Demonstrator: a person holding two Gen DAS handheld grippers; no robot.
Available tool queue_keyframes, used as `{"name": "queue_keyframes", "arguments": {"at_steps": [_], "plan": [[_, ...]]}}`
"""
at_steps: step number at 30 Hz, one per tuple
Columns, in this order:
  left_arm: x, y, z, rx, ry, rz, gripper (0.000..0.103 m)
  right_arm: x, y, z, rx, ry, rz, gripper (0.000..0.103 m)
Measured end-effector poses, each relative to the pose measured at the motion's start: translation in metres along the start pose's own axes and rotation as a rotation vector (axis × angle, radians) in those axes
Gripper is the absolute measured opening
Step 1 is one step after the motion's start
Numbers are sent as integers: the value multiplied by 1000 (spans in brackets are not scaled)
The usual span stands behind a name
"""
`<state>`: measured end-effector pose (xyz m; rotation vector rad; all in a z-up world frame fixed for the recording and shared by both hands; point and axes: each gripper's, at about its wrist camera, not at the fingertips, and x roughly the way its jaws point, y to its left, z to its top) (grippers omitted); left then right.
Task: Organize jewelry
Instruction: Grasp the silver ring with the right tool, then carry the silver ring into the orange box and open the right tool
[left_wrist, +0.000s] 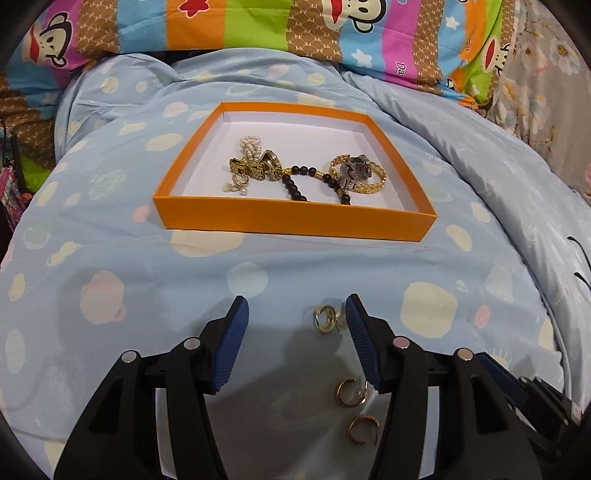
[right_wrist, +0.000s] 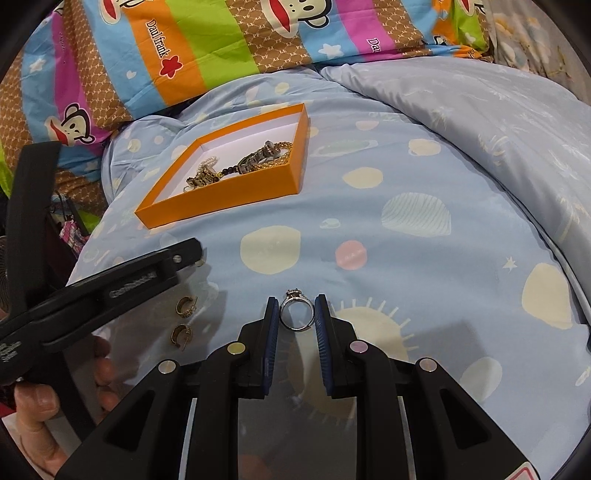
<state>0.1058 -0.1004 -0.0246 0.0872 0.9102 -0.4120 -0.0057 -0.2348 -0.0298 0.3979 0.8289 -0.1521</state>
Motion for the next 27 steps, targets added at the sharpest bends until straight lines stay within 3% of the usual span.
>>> {"name": "queue_keyframes", "arguments": {"at_steps": [4,6,8,10,27], "plan": [[3,-6,0,23,-12,45,49,0,0,0,2,0,2,19],[2,-6,-1,24,-16,52,39,0,0,0,3,0,4,19],[1,-5,-1,21,-20,44,15,0,0,0,3,0,4,19],[0,-5,-1,21,-19,34,3,1,0,0,3,1,8,19],[-46,13,-2,7,-95,19,0,-4,0,0,9,-11,14,19]]}}
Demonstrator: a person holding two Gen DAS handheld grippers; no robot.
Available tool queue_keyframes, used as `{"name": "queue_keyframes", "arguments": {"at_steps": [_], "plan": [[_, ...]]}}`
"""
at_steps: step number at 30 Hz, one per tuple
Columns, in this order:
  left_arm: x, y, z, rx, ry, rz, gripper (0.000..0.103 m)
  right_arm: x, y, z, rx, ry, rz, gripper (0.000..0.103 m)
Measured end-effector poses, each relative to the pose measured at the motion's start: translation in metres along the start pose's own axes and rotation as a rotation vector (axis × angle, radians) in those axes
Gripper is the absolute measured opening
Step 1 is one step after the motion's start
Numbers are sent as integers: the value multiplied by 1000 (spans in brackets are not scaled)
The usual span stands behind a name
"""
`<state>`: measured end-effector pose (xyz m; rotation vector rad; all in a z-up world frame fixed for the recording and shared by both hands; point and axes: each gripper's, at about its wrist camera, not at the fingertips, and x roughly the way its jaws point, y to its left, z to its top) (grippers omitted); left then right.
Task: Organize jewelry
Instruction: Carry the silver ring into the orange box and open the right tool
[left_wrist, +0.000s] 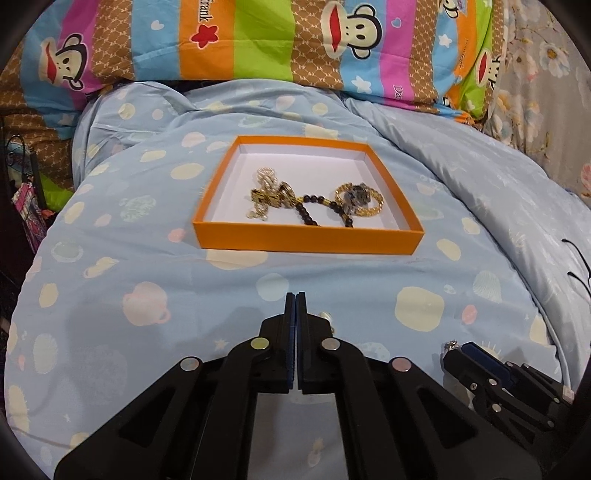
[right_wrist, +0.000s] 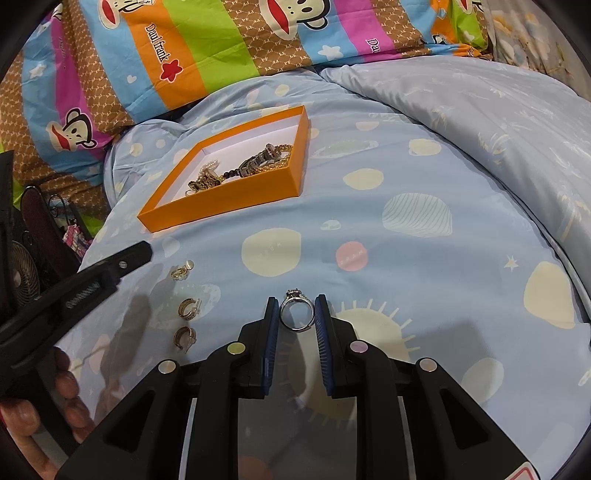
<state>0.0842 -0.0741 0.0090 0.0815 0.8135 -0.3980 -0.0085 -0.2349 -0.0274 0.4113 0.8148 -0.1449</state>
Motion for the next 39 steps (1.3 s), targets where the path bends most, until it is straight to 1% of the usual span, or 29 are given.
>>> {"name": "queue_keyframes", "arguments": {"at_steps": [7,12,15,18,20,23,27,32,39], "plan": [[-26,29,10,-39,-49,31,0,-4,4,8,-8,-28,4,19],[-33,40,25,-51,-75,32,0,-9,16,41,-29,-81,32,19],[-29,42,41,-44,-94,44,0,-5,30,68,-76,-122,20,19],[-18,41,62,-39,-108,47,0,5,38,92,-88,-135,34,19],[-4,41,77,-33,-97,41,0,16,40,107,-74,-130,57,19],[16,42,93,-44,-68,28,0,31,43,122,-73,-123,49,19],[39,41,109,-45,-62,28,0,49,44,131,-63,-108,44,19],[64,36,114,-27,-32,41,0,66,47,135,-64,-90,28,19],[90,31,109,-20,2,55,0,83,50,133,-80,-69,8,19]]}}
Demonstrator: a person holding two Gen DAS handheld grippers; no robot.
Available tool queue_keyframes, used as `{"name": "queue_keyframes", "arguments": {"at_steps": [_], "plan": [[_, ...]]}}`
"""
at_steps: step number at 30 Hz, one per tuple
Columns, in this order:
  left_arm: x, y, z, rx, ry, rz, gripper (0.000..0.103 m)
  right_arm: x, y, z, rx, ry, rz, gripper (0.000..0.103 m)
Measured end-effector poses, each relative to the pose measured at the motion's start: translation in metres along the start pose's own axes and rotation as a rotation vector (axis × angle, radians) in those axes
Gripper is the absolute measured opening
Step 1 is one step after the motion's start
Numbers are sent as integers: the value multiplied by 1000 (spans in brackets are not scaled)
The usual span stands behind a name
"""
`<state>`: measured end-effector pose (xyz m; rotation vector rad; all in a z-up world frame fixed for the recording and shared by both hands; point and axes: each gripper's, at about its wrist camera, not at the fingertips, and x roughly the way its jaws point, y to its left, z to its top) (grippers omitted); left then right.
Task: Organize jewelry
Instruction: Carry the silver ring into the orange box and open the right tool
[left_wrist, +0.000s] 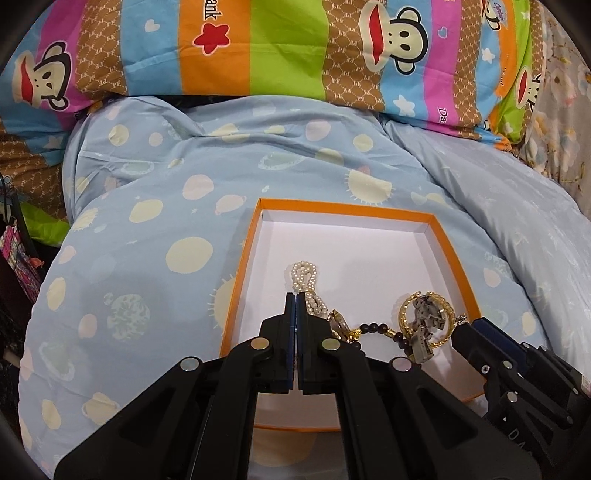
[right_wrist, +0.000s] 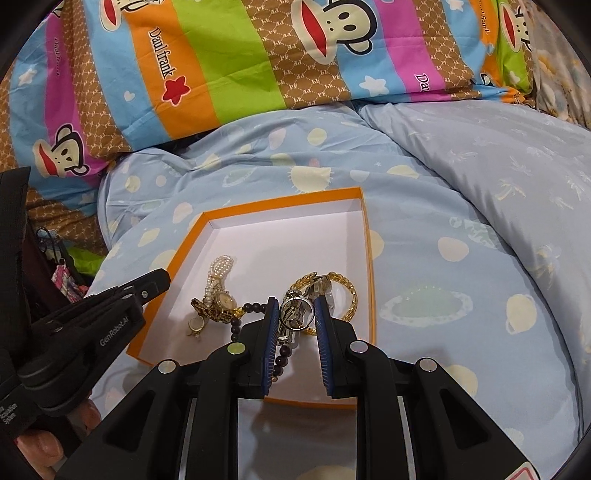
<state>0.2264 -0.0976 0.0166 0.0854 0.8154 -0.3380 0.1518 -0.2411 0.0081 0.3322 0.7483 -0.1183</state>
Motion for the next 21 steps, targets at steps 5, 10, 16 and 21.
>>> {"name": "queue_keyframes", "arguments": {"at_steps": [5,10,16,21], "plan": [[8,1,-5,0,14,46,30,-1,0,0,4,-17,-9,20],[-1,5,-6,-17,-11,55,37,-15,-3,0,9,-48,-11,21],[-22,10,-11,-20,-44,54,37,-39,-10,-11,26,-67,-4,21],[-49,22,-26,-37,-64,38,37,-68,-11,-37,6,-72,1,22]]}}
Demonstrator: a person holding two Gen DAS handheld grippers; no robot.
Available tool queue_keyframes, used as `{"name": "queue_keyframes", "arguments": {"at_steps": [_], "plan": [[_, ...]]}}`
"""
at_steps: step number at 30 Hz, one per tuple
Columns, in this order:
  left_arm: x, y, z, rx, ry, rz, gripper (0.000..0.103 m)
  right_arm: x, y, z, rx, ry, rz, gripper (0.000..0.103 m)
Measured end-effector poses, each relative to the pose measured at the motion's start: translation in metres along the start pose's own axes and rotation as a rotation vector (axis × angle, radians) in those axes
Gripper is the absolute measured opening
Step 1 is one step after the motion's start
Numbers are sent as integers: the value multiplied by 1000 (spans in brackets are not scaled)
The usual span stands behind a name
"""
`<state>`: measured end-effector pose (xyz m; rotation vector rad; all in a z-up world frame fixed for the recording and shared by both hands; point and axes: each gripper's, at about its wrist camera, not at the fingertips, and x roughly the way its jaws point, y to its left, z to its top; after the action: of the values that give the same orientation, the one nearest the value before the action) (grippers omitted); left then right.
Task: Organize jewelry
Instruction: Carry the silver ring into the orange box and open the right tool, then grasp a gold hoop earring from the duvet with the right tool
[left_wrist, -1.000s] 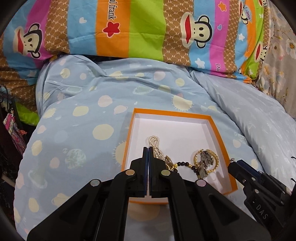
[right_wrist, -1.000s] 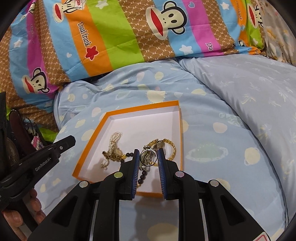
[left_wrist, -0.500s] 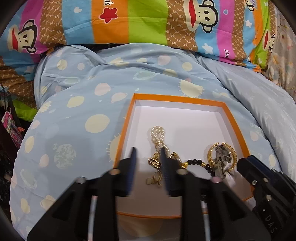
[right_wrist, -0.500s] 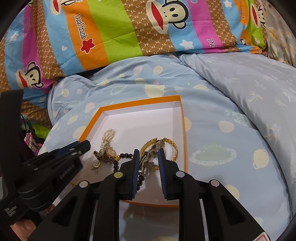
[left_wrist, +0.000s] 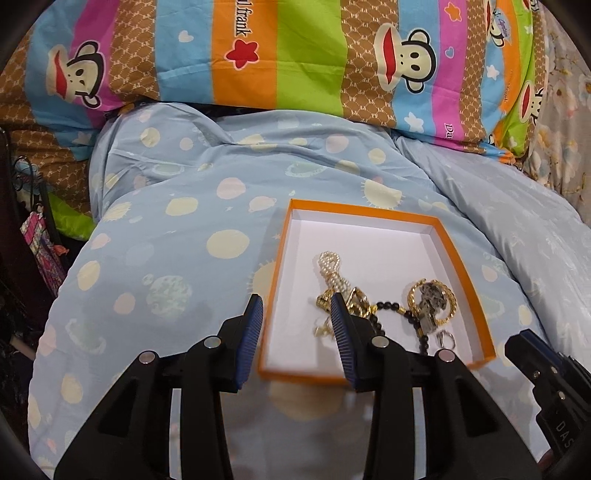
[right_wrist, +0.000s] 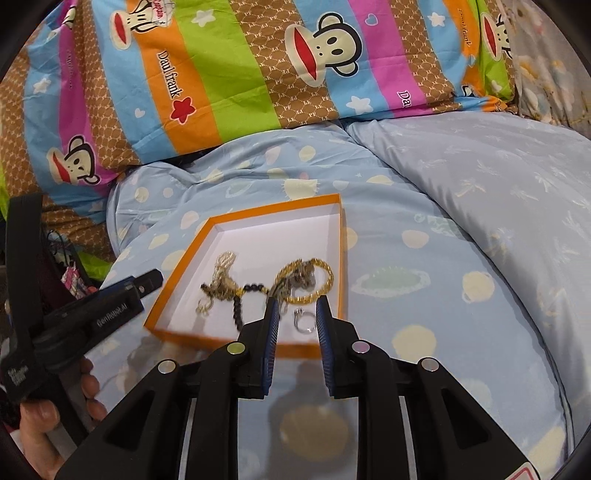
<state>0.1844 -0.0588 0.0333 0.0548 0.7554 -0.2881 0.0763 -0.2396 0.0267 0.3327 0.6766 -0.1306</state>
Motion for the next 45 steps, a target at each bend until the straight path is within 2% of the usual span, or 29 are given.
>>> {"name": "queue_keyframes", "arguments": {"at_steps": [2,7,14,28,32,45], "plan": [[-12,8,-10,-11,2,-6,37,-11,2,-15,-8,10,12,25],[-36,26,-47,-48,24,-21,37,-28,16,-57,-38,71,49,25],[-58,36,-90,-38,54,-8,37,-28,42,-100,-99,158,57,25],[-69,41,-119,-49,97,-37,37,-19,55,-107,-121,201,24,26],[-69,37,-120,-43,104,-48,37,-19,57,-108,-143,200,-15,18],[-65,-1,-120,5,130,-122,38,-42,15,-107,-54,165,-45,17]]}}
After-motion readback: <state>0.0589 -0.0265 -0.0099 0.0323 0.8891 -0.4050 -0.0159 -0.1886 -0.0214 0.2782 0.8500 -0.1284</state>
